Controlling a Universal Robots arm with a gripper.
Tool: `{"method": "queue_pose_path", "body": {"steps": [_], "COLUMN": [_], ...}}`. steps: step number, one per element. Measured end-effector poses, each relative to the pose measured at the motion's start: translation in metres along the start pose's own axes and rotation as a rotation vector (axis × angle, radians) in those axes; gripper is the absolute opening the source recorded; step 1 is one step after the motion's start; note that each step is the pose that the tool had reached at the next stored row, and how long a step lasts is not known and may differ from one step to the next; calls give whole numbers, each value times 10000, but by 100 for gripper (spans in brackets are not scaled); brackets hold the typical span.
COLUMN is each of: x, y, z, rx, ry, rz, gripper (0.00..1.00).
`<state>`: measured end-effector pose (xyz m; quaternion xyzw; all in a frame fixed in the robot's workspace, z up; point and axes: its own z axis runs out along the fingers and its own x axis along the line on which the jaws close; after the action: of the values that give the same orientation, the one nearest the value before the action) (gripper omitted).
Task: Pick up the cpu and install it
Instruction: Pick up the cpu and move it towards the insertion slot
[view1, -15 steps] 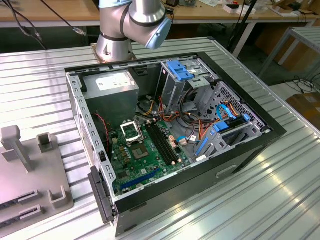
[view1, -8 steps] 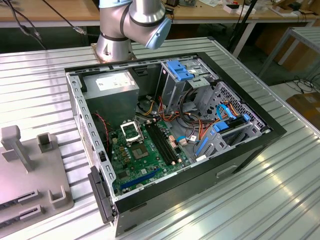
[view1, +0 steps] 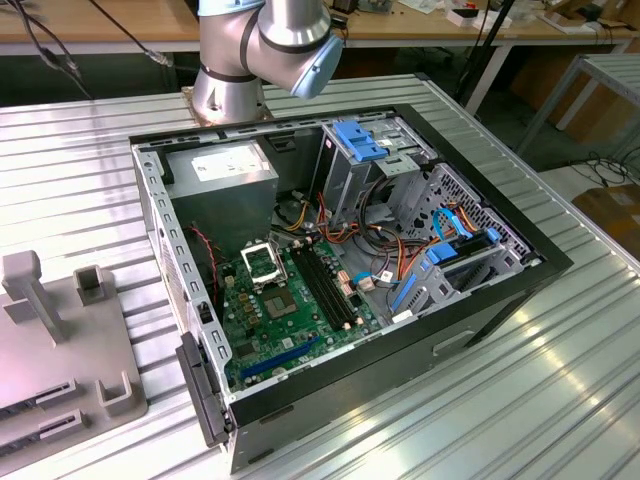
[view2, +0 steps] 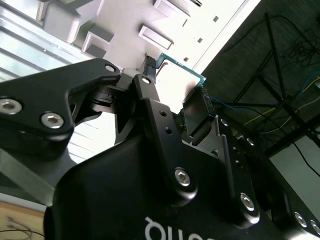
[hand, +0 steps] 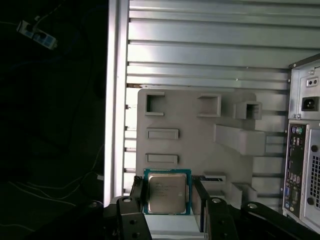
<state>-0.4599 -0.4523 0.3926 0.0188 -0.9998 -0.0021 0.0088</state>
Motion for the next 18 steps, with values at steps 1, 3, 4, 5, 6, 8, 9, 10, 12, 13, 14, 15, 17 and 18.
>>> {"method": "queue_pose_path", "body": {"steps": [1,3,4,5,6,8,9,10,12,13,14,15,17,18], "x": [0,1,1,1,1,2,2,2,2,2,3,3,3,3], "y": [0,0,0,0,0,0,0,1,1,0,1,1,1,1], "z": [-17,-37,-49,-60,-71,-92,-103,-115,-139,-151,-164,-174,-193,-207], "rx": [1,0,1,1,0,0,0,0,0,0,0,0,0,0], "ry": [1,2,3,4,4,4,5,6,6,6,7,9,8,8], "rz": [0,0,0,0,0,0,0,0,0,-1,0,0,0,0], "gripper": [48,48,48,48,48,48,48,48,48,48,48,48,48,48]}}
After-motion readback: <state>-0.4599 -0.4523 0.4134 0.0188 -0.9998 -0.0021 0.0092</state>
